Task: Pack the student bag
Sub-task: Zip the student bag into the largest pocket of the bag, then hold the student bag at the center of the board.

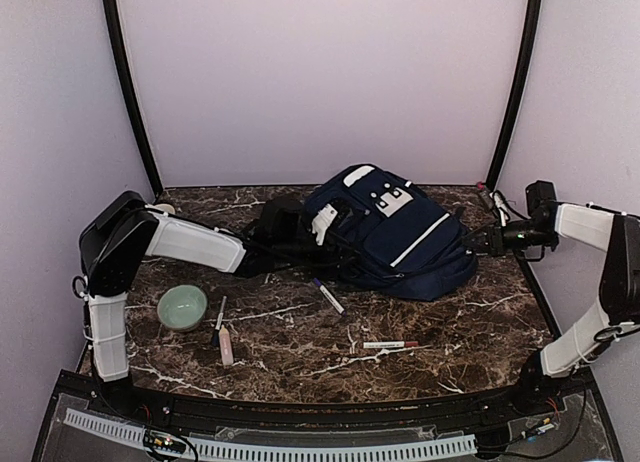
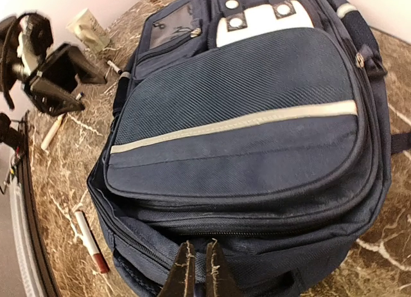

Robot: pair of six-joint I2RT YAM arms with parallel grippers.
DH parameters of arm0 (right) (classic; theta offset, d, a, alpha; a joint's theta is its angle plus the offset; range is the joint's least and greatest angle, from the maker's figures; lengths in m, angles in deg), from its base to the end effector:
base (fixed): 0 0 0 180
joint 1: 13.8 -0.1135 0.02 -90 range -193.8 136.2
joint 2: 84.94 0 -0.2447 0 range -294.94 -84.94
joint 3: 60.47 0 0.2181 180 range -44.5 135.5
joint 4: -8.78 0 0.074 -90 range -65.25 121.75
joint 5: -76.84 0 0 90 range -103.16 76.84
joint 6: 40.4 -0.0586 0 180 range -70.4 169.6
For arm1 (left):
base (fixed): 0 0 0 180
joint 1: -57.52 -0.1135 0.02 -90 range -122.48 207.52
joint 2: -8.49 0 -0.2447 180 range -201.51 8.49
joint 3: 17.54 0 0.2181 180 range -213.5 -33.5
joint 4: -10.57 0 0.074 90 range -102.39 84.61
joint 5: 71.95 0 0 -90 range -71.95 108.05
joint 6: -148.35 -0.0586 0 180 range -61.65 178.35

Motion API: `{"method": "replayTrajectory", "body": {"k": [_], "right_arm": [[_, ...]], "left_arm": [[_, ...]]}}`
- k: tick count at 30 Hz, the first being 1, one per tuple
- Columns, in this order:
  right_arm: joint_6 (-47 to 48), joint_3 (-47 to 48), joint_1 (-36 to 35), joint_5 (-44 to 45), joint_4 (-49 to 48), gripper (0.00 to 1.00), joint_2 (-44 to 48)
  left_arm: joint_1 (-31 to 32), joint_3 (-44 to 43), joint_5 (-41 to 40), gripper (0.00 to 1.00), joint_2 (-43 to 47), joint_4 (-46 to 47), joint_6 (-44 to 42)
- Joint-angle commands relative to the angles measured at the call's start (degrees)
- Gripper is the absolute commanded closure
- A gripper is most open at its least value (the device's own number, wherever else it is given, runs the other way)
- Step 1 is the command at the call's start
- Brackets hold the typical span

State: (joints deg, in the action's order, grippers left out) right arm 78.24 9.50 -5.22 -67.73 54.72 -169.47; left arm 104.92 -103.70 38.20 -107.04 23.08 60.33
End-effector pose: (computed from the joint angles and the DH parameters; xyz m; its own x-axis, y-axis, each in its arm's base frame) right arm 0.2651 0.0083 0.2083 -0.6066 -0.1895 -0.7721 -0.6848 0.6179 0.3864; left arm 0.2823 -0.3368 0.1899 -0.2278 0.1998 -0.9530 0.9069 0.3999 -0.1329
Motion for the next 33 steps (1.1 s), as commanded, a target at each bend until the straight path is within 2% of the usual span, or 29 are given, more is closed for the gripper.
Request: {"method": "replayTrajectory", "body": {"k": [1, 11, 16, 20, 23, 26, 29, 33], "right_arm": [[4.2, 2.48, -2.64, -1.46, 0.7, 1.0, 4.94], [-5.58, 8.1, -12.85, -3.84, -7.16, 1.0, 9.5], [-8.48, 8.74, -15.32, -3.89, -10.08, 1.0, 9.92], [-10.84, 8.48, -16.6, -5.28, -12.25, 1.0, 9.98], [-12.29, 7.63, -17.05, -5.8, -14.31, 1.0, 10.49], [-12.24, 6.82, -17.03, -5.4, -14.46, 1.0, 10.66], [-10.35, 5.94, -16.33, -4.49, -12.54, 1.0, 10.19], [-9.78, 4.44, -11.79, -6.11, -12.12, 1.0, 9.25]], "left_arm": [[1.99, -7.31, 3.21, 0.48, 1.93, -3.02, -4.5], [7.59, -30.92, 7.11, 0.44, -12.22, -7.03, -5.49], [8.94, -36.36, 8.12, 0.42, -16.03, -9.38, -5.4], [9.29, -37.99, 2.39, 0.43, -17.68, -10.87, -5.41], [9.29, -38.51, -1.18, 0.53, -18.67, -11.32, -5.68], [9.26, -38.79, -2.8, 0.82, -18.66, -11.5, -5.93], [9.22, -37.64, -3.7, 0.99, -16.98, -10.04, -5.61], [9.2, -34.64, -5.55, 1.0, -13.48, -7.8, -6.4]]}}
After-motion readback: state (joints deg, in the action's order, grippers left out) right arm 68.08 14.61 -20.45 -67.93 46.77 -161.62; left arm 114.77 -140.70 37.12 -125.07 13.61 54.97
